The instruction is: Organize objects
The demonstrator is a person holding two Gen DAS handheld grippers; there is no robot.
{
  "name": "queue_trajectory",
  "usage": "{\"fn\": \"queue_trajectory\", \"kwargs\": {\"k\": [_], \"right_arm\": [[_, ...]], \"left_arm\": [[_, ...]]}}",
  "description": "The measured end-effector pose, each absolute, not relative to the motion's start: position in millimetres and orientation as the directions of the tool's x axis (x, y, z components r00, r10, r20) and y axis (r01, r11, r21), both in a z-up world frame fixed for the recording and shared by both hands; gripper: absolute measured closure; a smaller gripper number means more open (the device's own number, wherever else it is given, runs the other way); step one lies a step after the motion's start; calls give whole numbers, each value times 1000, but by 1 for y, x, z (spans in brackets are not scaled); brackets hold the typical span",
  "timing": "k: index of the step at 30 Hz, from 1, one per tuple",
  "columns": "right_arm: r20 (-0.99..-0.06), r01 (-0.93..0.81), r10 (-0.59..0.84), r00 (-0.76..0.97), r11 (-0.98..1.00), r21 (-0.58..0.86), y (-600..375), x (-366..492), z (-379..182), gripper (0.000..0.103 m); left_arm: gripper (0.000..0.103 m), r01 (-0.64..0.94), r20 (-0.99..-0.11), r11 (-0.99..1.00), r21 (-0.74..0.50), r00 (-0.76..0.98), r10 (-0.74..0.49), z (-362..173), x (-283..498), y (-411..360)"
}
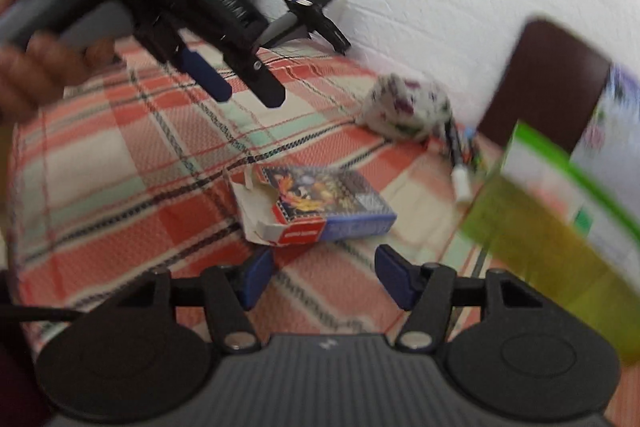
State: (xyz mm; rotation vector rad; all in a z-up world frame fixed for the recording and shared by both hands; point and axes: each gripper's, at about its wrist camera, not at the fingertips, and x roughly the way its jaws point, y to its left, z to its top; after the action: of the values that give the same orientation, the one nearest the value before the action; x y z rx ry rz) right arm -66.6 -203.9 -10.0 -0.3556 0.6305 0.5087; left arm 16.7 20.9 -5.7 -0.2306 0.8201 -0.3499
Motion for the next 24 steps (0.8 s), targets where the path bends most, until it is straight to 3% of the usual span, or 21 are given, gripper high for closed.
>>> {"fn": "queue_trajectory", "kwargs": {"k": [5, 8, 15, 18, 20, 21, 24], "right_arm": [[-635, -353, 210, 743, 930, -106, -264, -63, -10, 46], [-641, -215, 202, 740, 975, 59, -302, -53, -2, 47], [-649, -449, 448, 614, 875, 180, -247, -51, -5, 47], [-673, -506, 443, 592, 854, 117, -212, -45, -15, 41], [-665, -520, 432, 608, 851, 78, -196, -37, -20, 36], [-662, -517, 418, 622, 854, 55, -190, -33, -20, 35], [-635, -468, 371, 677, 883, 17, -186, -29, -16, 44]], "left_arm": [[39, 269, -698, 913, -306, 589, -407, -13, 16, 1], [39, 273, -705, 910, -312, 576, -414, -16, 17, -6], [40, 313, -744, 899, -305, 511, -430, -26, 31, -26], [40, 337, -746, 888, -313, 491, -449, -35, 32, -32], [57, 364, -737, 873, -324, 481, -475, -36, 30, -37], [57, 366, -737, 862, -350, 461, -495, -36, 30, -39], [57, 367, -741, 879, -305, 488, -461, -27, 27, -48]]}}
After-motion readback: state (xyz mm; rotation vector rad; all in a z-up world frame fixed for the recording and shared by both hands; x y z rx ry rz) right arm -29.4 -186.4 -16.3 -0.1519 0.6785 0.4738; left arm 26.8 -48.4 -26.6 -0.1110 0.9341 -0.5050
